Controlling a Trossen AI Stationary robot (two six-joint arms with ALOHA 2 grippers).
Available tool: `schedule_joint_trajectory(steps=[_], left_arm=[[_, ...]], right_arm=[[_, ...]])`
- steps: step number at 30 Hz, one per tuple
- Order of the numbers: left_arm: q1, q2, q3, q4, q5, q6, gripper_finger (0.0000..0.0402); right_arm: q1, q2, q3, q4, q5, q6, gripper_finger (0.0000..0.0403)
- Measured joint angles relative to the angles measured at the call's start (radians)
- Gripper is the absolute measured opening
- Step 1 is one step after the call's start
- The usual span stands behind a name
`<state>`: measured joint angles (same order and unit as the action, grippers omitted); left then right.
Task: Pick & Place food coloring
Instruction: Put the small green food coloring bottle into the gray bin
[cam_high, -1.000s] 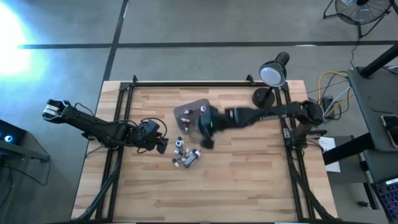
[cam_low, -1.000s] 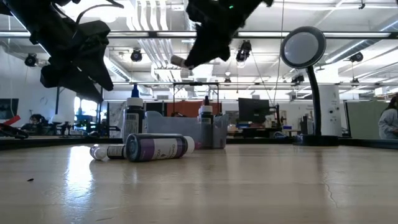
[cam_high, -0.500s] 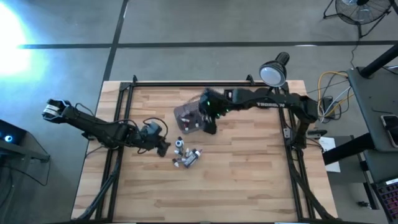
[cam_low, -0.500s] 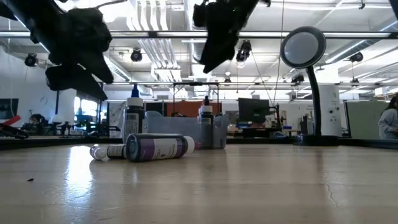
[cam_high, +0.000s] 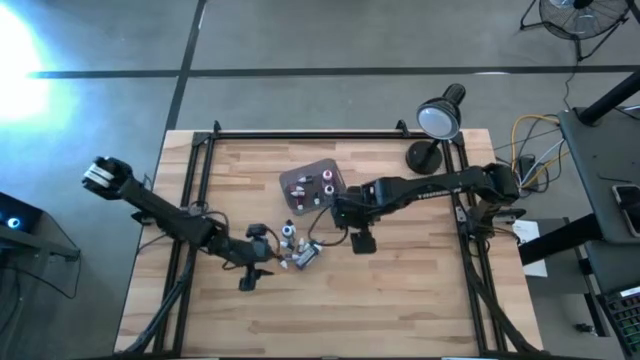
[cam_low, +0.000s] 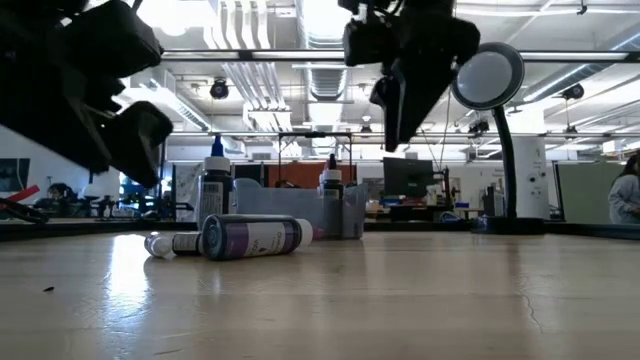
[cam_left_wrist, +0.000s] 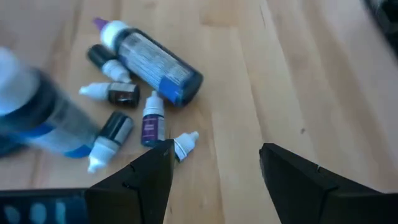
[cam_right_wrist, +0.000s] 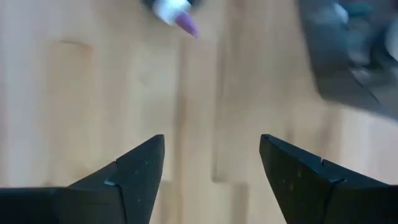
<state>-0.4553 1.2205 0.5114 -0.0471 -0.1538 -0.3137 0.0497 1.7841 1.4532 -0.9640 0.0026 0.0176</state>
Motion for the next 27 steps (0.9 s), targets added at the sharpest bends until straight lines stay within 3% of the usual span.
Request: schedule_joint_trajectory(steps=[5, 15, 27], left_arm=[[0.002, 0.118, 0.058, 0.002, 0.012, 0.166, 0.0213], [0.032, 0.267, 0.182, -0.143, 0.021, 0.32, 0.0213], [0.162, 0.327, 0.269, -0.247, 0.139, 0.428, 0.019]], right_arm=[[0.042, -0.065, -0.103, 0.029, 0.102, 0.103, 0.0254], [0.082, -0.229, -0.344, 0.222, 0.13, 0.313, 0.0253], [0.09, -0.259, -0.446, 0.28, 0.132, 0.324, 0.0253]])
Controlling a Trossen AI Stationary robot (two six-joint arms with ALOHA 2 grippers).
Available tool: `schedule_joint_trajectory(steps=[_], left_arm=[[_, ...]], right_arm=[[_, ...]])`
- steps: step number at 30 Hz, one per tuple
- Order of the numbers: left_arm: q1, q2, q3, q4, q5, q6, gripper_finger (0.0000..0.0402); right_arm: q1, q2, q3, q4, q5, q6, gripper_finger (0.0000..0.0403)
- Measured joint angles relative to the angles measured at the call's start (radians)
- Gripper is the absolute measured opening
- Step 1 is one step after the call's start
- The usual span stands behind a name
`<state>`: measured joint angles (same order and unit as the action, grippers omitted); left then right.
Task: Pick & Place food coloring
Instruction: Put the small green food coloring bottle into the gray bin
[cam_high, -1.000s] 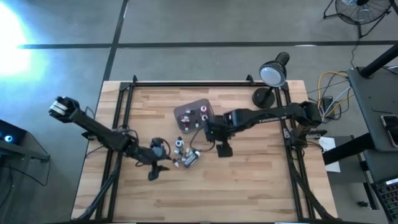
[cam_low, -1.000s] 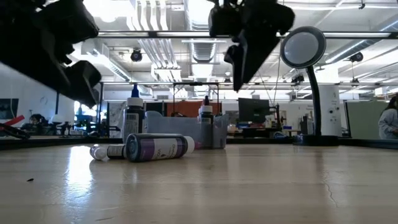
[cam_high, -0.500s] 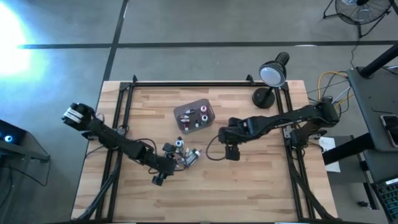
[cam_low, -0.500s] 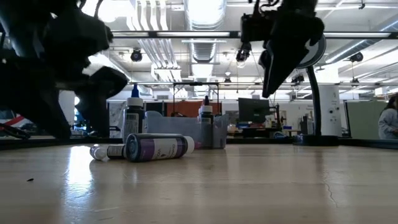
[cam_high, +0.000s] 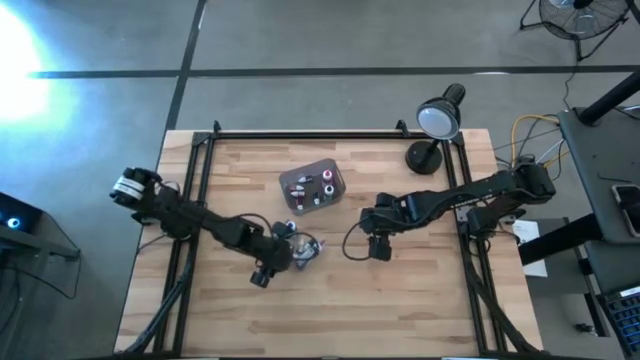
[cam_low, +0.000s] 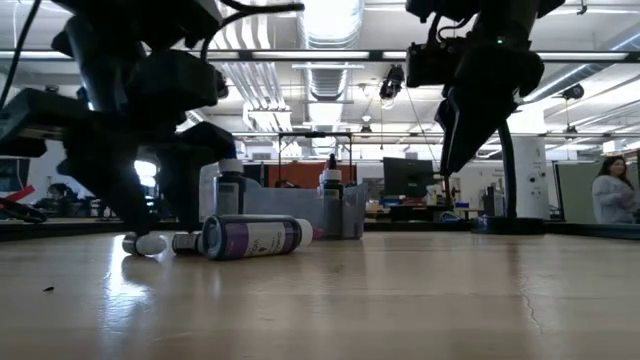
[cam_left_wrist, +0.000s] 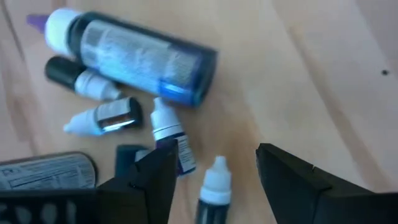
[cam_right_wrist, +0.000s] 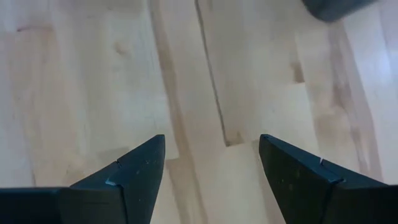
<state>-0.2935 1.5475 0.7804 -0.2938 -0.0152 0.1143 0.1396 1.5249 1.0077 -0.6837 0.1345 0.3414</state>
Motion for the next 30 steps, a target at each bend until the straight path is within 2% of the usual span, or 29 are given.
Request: schedule_joint_trajectory(steps=[12, 20, 30], left_arm=[[0.025, -0.008, 0.006, -0.072, 0.053, -0.027, 0.0129], [0.02, -0.024, 0.001, -0.14, -0.038, -0.047, 0.0126], [-0.04, 0.001, -0.001, -0.122, -0.059, -0.048, 0.0125]], right_arm=[[0.0, 0.0, -0.002, 0.049, 0.008, -0.038, 0.0253], [0.0, 0.0, -0.002, 0.054, 0.024, -0.024, 0.0253], [0.0, 0.0, -0.002, 0.06, 0.024, -0.001, 0.0254]])
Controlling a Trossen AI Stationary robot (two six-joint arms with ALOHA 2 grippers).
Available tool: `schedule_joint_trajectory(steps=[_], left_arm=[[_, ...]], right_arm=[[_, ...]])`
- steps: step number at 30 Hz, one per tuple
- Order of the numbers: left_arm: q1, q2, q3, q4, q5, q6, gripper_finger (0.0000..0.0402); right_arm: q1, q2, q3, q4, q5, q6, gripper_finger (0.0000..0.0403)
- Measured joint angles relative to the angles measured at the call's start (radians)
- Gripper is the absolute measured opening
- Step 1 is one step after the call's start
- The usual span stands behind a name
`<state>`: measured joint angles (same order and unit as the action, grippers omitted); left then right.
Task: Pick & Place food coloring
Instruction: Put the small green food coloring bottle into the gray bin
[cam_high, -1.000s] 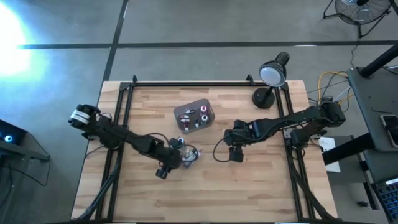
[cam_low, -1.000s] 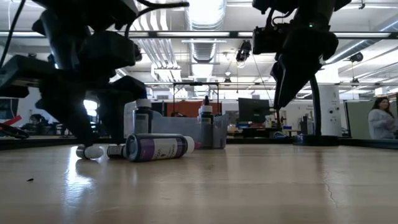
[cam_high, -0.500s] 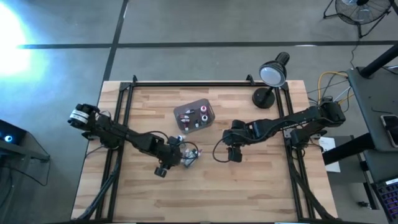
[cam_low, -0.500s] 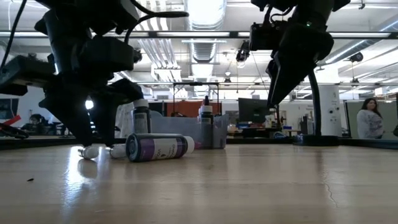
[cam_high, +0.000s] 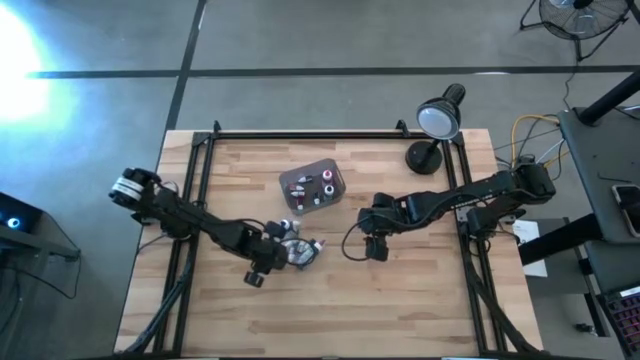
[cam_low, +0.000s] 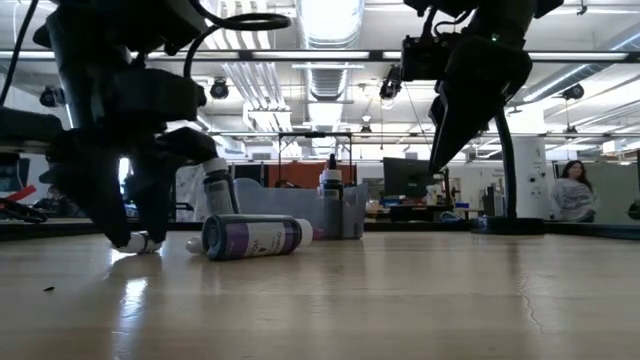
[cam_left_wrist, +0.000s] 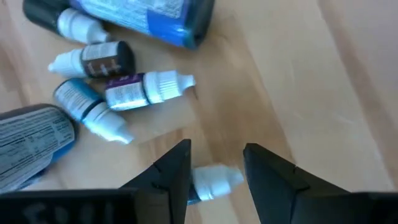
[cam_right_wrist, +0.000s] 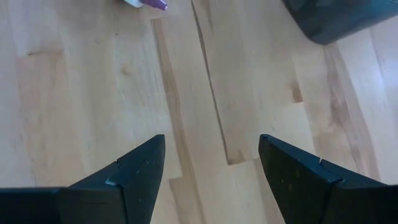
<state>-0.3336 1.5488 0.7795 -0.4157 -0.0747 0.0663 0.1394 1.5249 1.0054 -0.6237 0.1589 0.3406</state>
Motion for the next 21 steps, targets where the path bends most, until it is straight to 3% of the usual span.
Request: schedule_joint_trajectory(steps=[7, 11, 18, 21], left_arm=[[0.0, 0.021, 0.0, -0.01, 0.006, -0.008, 0.0125], [0.0, -0.007, 0.02, -0.055, -0.035, -0.132, 0.0125], [0.0, -0.093, 0.063, -0.099, -0.211, -0.538, 0.0125], [0.016, -0.126, 0.065, -0.245, -0.243, -0.918, 0.0125]], right_arm=[[0.0, 0.0, 0.0, 0.003, 0.0, 0.009, 0.0254], [0.0, 0.0, 0.0, 0.003, 0.0, 0.024, 0.0254], [0.0, 0.0, 0.0, 0.003, 0.0, 0.018, 0.0254], [0.0, 0.0, 0.0, 0.002, 0.0, 0.003, 0.0253]])
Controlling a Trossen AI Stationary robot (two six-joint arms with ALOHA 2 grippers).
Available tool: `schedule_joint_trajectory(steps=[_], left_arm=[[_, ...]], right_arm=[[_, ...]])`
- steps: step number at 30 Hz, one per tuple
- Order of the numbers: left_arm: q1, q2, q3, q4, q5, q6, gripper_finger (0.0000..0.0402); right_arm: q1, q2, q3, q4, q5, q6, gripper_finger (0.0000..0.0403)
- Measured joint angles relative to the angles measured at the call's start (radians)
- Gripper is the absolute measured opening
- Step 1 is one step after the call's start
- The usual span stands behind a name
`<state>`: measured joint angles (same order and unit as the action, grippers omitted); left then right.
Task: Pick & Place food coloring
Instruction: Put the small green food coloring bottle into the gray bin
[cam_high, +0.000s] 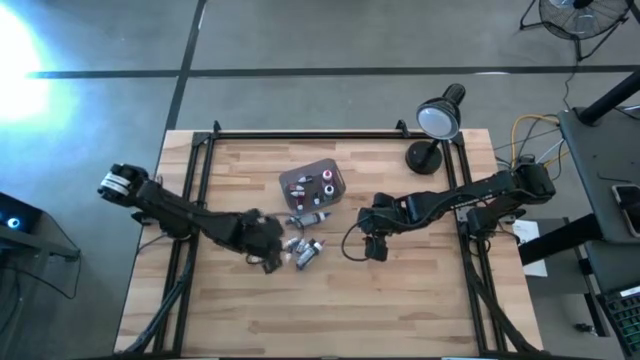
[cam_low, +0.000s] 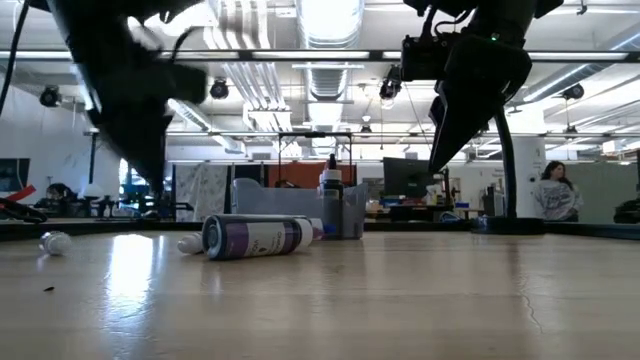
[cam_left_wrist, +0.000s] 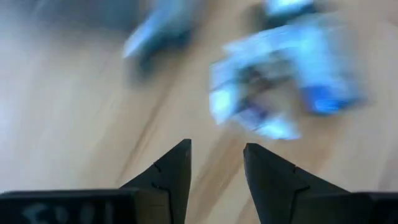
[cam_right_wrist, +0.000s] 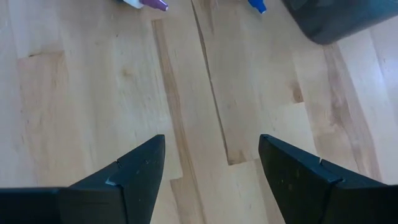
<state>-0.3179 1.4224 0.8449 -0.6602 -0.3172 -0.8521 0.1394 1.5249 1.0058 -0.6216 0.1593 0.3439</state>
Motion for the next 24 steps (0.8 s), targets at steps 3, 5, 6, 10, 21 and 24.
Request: schedule_joint_trajectory(steps=[3, 5, 6, 10, 21, 24], left_arm=[[0.003, -0.012, -0.018, -0.172, 0.105, -0.367, 0.0125], [-0.029, -0.034, -0.035, -0.153, 0.157, -0.455, 0.0125], [-0.055, -0.043, -0.043, -0.114, 0.16, -0.433, 0.0125], [-0.186, -0.048, -0.055, 0.091, 0.159, 0.057, 0.0125], [-0.24, -0.043, -0.121, 0.012, 0.13, 0.513, 0.0125], [-0.222, -0.041, -0.154, 0.062, 0.136, 0.553, 0.0125]], right_arm=[[0.0, 0.0, 0.0, -0.001, 0.0, 0.009, 0.0253], [0.0, 0.0, 0.0, -0.001, 0.0, 0.017, 0.0253], [0.0, 0.0, 0.0, 0.001, 0.0, 0.016, 0.0253], [0.0, 0.0, 0.0, 0.0, 0.0, -0.045, 0.0253], [-0.003, 0.0, -0.001, 0.001, 0.0, -0.086, 0.0253], [-0.003, 0.002, -0.002, 0.003, 0.0, -0.086, 0.0253]])
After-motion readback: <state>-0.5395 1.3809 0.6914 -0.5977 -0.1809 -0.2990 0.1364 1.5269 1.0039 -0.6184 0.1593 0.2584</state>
